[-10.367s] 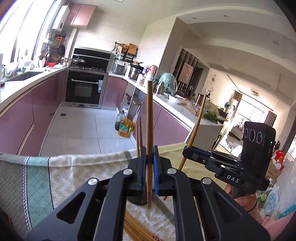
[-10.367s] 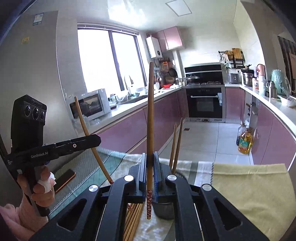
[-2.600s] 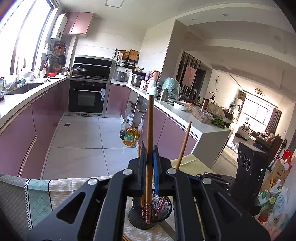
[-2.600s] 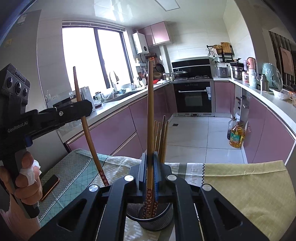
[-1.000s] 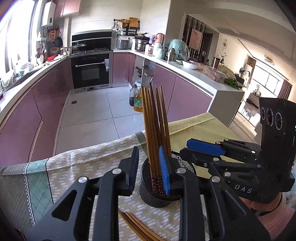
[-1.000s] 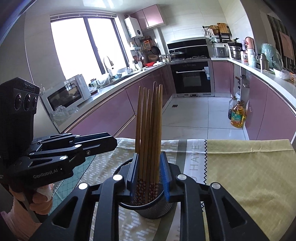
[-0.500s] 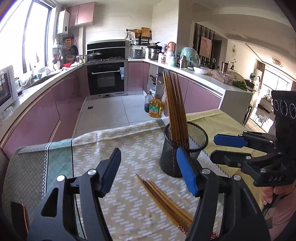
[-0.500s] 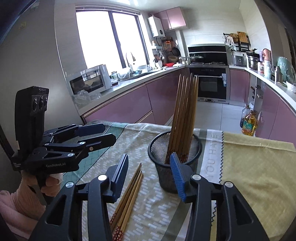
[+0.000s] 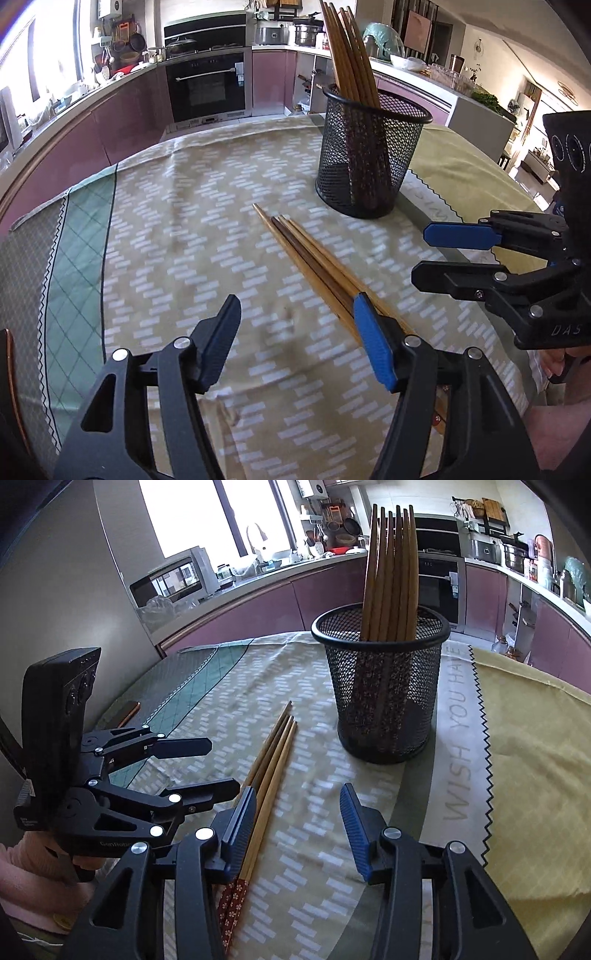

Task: Organize utensils
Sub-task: 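Lower the right gripper onto another chopstick and close on it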

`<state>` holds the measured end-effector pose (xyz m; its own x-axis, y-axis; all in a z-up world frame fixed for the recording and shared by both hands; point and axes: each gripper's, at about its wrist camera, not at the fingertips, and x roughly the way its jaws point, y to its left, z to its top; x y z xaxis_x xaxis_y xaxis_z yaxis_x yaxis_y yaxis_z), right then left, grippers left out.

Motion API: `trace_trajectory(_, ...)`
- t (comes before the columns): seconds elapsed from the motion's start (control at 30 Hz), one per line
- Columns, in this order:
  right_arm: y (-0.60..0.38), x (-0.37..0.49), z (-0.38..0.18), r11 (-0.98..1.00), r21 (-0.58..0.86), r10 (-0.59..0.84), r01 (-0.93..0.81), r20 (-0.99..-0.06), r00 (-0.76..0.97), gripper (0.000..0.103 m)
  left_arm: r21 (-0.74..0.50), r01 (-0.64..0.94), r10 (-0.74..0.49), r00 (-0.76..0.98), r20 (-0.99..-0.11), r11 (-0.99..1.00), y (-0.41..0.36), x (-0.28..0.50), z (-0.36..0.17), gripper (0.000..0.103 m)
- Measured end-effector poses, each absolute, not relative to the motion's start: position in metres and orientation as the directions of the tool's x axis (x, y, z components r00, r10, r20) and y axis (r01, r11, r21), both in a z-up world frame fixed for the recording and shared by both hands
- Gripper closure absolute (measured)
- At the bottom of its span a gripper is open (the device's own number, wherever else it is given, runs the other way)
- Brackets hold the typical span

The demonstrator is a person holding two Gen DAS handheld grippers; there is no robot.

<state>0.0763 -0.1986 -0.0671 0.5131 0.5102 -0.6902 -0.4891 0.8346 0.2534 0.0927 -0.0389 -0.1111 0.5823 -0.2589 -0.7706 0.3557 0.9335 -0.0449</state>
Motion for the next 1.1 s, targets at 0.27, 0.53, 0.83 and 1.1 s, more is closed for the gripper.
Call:
trace_trajectory(0.27,-0.192,0.073,-0.071,0.835,0.258,0.509,-0.487,-0.698,0.503,0.058,-0.036,0.361,-0.251,0.57,-0.782,0.932,-0.043,0.092,-0.116,0.041)
trace_trajectory(0.53,-0.187,0.069,-0.076,0.832,0.243,0.502,-0.498,-0.711,0.492,0.058,-0.049,0.378,-0.268,0.554,-0.788,0.925,-0.038,0.092,-0.116,0.044)
trace_trajectory(0.83,-0.173,0.069,-0.082,0.839,0.18,0.459,-0.514,-0.741,0.49,0.06,-0.054,0.38,-0.273,0.552,-0.788,0.923,-0.033,0.093,-0.115,0.06)
trace_trajectory(1.1,-0.167,0.07,-0.083,0.848,0.142,0.426,-0.511,-0.756,0.497,0.067,-0.062,0.39,-0.284,0.544,-0.789,0.919,-0.031,0.093,-0.114,0.075)
